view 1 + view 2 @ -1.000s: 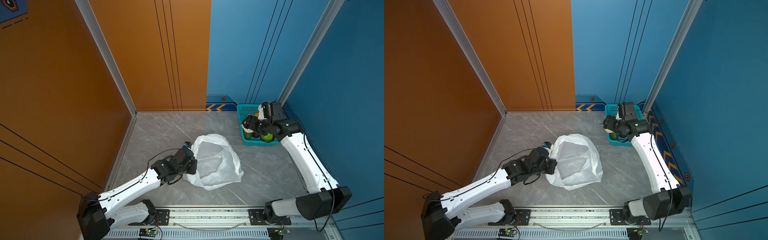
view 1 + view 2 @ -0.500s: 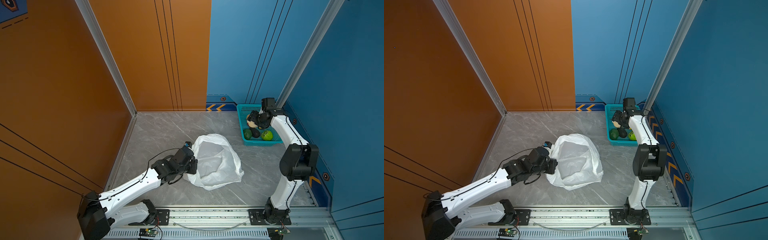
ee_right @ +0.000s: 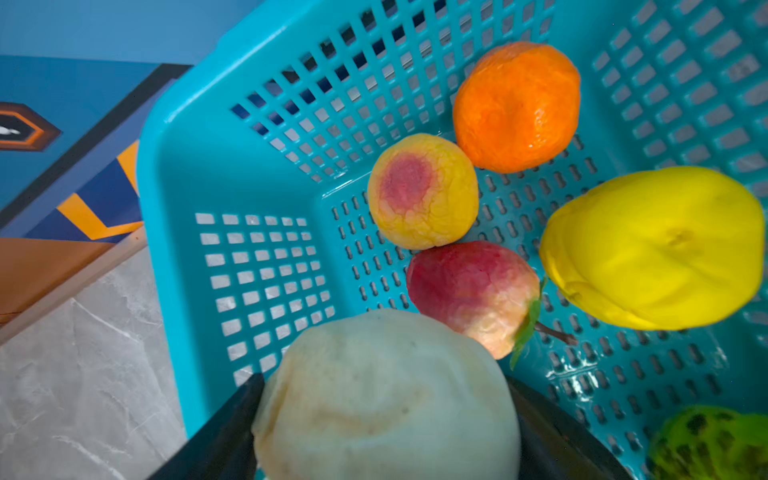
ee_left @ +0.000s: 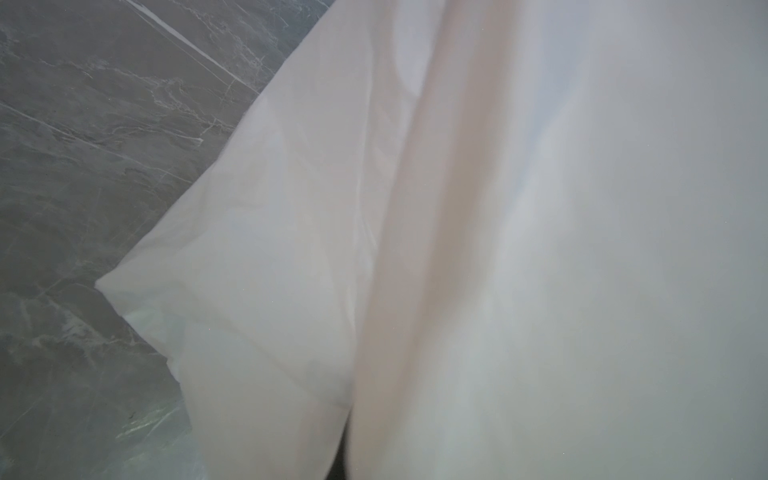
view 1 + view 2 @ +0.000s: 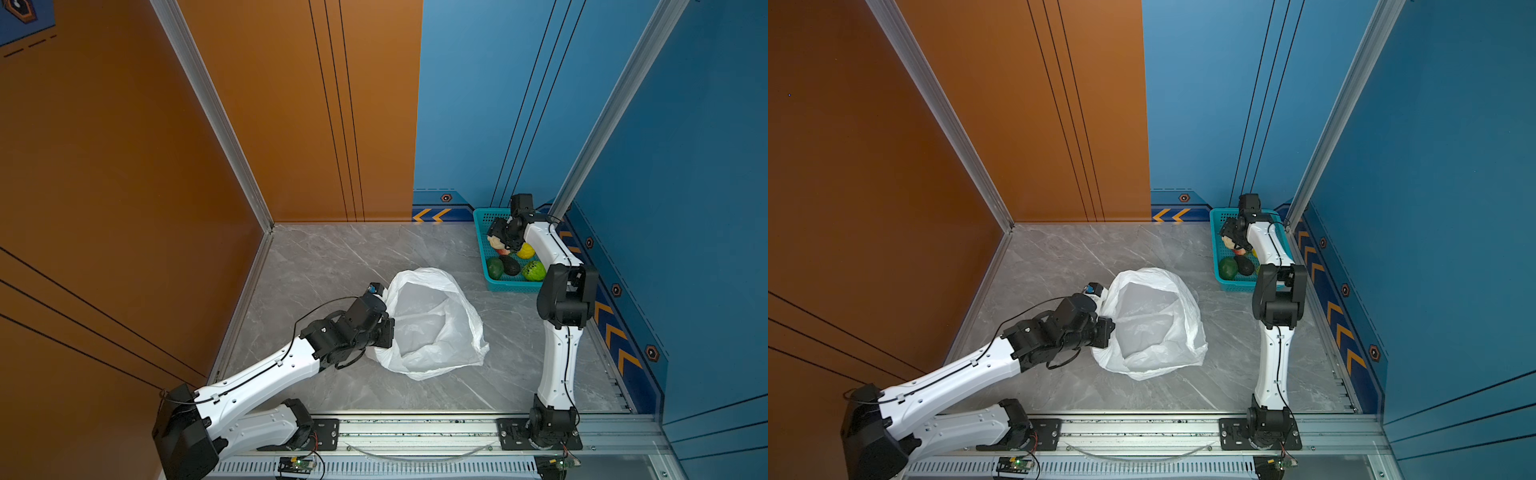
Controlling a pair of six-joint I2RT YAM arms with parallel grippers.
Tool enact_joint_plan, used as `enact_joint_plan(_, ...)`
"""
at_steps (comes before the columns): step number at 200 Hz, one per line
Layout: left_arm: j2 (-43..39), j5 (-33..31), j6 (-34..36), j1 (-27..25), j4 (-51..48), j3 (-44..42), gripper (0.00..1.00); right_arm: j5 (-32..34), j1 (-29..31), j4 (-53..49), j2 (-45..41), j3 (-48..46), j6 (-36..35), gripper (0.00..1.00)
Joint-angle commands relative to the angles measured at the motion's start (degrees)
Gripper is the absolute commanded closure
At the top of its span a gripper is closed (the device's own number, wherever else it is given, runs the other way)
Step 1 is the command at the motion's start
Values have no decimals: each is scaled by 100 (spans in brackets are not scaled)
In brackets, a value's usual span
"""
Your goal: Untie the knot of the plastic bag and take out the fruit
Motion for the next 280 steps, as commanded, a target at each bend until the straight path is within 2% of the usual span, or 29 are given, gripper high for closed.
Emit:
enact_joint_plan(1,-122,8,-12,43,25,61,100,155,-20,-219,-92,212,38,12)
enact_joint_plan(43,-84,-10,-20,44,23,57,100,219,41,-210,-435,12,-29,5)
enact_joint_plan(102,-132,-173,-9,43,49,-4,100,217,180,-201,-1232,-754,-4,3)
enact_joint_plan(152,-24,-356,125,265,499,-84,100,185,600,34,-3010,-2646,1,1)
enact_joint_plan(181,230,-241,387,545,766,59,100,170,932,-51,-4033,-3586,67,0)
enact_joint_plan(231,939,193,549,1049,1702,201,100,270,1553,-392,-5683,-4863,359,0)
enact_joint_plan(280,2002,492,1003,1420,2185,989,100,539,2220,-805,-6841,-5745,763,0)
